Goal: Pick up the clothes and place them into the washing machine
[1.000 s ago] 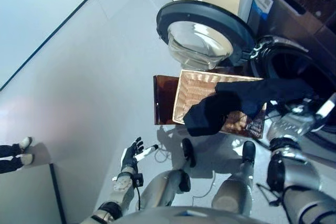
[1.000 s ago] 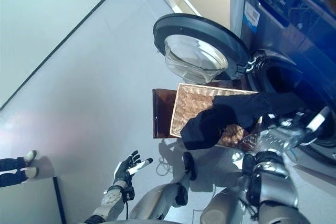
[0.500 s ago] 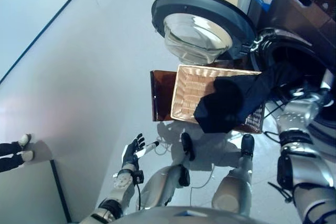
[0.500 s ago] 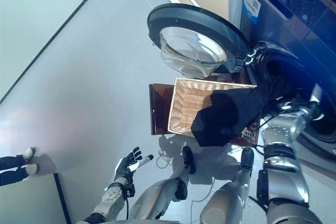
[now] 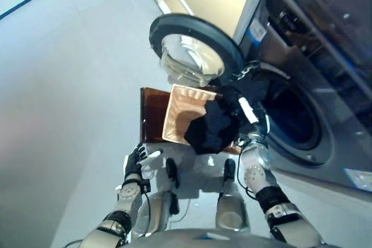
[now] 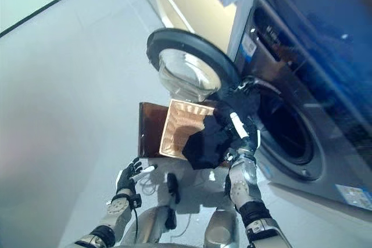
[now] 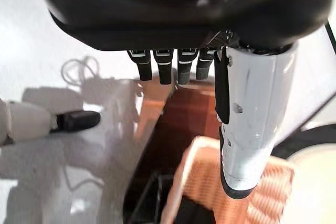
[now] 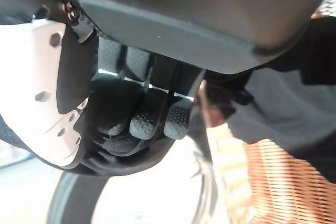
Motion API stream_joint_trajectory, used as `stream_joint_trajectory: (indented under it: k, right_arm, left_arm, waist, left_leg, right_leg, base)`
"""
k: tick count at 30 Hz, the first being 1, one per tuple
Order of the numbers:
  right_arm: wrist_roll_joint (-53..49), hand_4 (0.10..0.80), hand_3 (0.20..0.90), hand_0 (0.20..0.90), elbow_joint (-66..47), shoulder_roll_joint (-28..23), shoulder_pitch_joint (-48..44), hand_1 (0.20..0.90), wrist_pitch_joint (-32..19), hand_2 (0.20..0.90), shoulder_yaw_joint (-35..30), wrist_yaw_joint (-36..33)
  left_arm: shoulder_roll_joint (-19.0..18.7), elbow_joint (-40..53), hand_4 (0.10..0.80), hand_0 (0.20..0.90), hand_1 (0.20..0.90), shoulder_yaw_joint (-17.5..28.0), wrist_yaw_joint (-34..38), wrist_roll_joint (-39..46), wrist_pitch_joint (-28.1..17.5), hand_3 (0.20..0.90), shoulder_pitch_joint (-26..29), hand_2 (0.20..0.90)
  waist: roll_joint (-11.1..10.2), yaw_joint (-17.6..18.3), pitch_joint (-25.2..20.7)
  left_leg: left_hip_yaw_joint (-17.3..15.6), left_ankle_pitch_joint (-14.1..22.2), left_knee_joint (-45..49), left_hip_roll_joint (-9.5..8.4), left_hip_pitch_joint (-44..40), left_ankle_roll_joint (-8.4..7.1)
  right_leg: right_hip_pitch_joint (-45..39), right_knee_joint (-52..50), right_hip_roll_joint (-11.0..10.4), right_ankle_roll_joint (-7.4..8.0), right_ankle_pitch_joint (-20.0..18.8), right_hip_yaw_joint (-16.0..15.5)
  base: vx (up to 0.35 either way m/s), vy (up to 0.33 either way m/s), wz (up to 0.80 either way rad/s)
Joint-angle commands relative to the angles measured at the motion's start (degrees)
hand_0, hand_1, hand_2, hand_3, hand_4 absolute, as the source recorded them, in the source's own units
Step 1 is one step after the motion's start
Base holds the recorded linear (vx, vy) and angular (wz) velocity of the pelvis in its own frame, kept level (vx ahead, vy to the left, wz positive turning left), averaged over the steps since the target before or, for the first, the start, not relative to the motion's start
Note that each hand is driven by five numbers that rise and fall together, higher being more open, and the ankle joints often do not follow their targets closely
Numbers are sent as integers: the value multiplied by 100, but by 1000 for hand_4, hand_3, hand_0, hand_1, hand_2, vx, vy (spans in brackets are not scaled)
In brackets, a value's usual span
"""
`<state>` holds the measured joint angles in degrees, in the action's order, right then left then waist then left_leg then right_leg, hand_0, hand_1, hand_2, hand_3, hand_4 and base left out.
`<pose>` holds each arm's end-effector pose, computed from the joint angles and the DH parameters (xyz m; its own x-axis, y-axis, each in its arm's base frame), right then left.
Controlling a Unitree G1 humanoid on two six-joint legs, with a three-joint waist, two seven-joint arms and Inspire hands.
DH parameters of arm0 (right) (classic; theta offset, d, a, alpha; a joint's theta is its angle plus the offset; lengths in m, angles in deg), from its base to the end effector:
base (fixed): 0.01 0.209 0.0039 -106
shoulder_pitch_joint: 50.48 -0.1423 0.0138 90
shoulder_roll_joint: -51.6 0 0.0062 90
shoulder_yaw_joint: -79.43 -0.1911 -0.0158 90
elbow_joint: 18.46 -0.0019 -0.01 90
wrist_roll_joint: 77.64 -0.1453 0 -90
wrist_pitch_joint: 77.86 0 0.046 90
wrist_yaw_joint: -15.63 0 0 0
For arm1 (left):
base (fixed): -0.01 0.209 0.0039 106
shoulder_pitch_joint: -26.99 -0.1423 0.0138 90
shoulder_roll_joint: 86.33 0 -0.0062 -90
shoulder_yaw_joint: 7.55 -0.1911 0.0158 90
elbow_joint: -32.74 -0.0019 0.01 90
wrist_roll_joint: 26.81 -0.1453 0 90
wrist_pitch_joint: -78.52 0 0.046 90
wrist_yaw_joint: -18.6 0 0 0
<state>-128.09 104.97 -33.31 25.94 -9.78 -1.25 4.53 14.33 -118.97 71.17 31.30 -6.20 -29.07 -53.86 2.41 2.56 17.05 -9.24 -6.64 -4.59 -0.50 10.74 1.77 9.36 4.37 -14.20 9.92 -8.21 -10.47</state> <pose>0.2443 -0.1758 -0.0076 0.9437 -0.2864 -0.1654 0.3299 0.7809 0.5305 0.1675 0.1595 -0.0997 0.7745 0.2180 -0.5939 -0.2405 0.9697 0.0423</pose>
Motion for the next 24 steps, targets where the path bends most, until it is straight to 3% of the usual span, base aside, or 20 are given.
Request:
stream_joint_trajectory:
  k: [1,6,12,16,24]
  right_arm:
    - [334,300,200,200,-169,-29,-66,200,-168,200,130,303]
    - [752,300,200,200,-370,-116,62,200,-123,200,179,267]
    - [2342,300,200,200,-828,-894,111,200,-6,200,120,90]
    - [2703,300,200,200,-760,-1239,-237,200,138,200,188,123]
    - [2976,300,200,200,-820,-1505,-1013,200,311,200,388,223]
  left_arm:
    - [-85,-458,800,900,900,64,266,-289,-172,900,178,900]
    - [-212,-393,800,900,900,45,310,-658,-165,900,67,900]
    - [-607,-165,800,900,900,-144,158,-1754,-202,900,-65,900]
    - [-833,-352,800,900,900,-250,126,-2501,-25,900,3,900]
    - [-1099,-279,800,900,900,-527,-86,-2976,-2,900,168,900]
  waist:
    - [233,-148,-696]
    - [77,-166,-932]
    - [-95,-217,-1246]
    - [-208,-287,-1452]
    - [-399,-380,-1725]
  left_leg:
    - [-32,289,-41,149,-428,-532]
    - [-55,340,-41,174,-615,-528]
    - [-89,380,-41,215,-769,-551]
    - [-144,415,-41,225,-901,-550]
    - [-146,453,-41,297,-1196,-541]
  right_leg:
    - [-136,-341,65,-98,-23,-140]
    - [-346,-211,112,-73,-46,-136]
    - [-543,-13,147,-3,-159,-130]
    - [-646,33,154,36,-213,-97]
    - [-922,-3,237,28,-154,-112]
  base:
    - [87,-12,-2]
    - [72,-3,-7]
    - [54,-4,-4]
    - [31,5,-7]
    - [11,7,-9]
